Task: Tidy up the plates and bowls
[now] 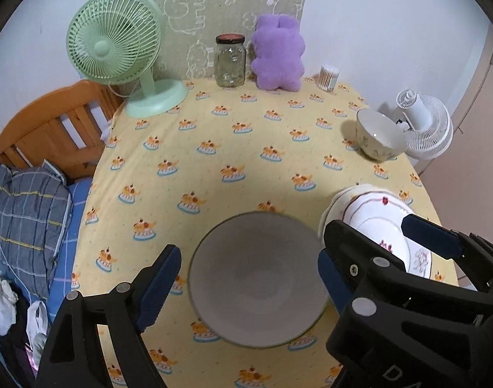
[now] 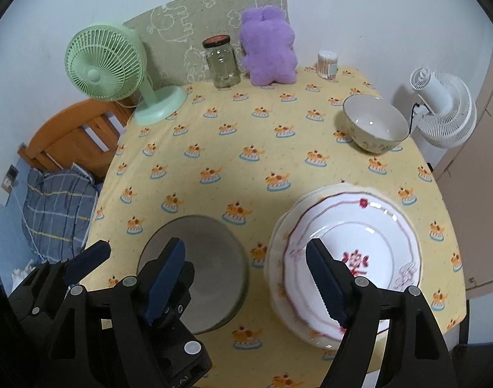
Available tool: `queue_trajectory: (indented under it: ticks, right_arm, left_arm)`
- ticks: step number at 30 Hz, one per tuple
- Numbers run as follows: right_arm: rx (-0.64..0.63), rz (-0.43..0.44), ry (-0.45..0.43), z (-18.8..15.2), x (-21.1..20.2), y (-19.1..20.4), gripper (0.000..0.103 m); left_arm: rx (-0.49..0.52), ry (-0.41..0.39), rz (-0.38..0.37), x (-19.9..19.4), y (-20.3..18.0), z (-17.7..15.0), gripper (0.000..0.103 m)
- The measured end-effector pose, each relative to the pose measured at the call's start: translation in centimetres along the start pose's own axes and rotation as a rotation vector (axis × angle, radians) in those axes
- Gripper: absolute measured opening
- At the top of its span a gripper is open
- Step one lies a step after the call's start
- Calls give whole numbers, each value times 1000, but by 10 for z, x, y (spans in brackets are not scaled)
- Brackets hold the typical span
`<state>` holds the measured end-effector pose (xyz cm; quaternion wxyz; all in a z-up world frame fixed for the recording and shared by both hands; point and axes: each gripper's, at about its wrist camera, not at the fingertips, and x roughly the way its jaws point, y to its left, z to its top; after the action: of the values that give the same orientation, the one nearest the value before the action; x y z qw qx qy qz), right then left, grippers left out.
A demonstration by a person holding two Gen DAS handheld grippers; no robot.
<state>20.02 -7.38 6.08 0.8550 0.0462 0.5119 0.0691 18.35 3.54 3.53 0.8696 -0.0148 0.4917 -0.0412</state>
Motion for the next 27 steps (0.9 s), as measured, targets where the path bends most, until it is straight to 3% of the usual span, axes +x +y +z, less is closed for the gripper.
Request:
queue_trajectory:
  ticks: [7,16,27]
  right_arm:
    - [-93,-28,-26,27,-10,-25,91]
    - [-117,45,-47,59,-12,-81,91]
    - [-142,-9,-100,84,-13,-148,91]
  left_arm:
    - [-71,-23,9,-3,-31,20,88]
    - [-121,-27,41,3,-79,44,89]
    - [-122,-74,59,22,-146,71,90]
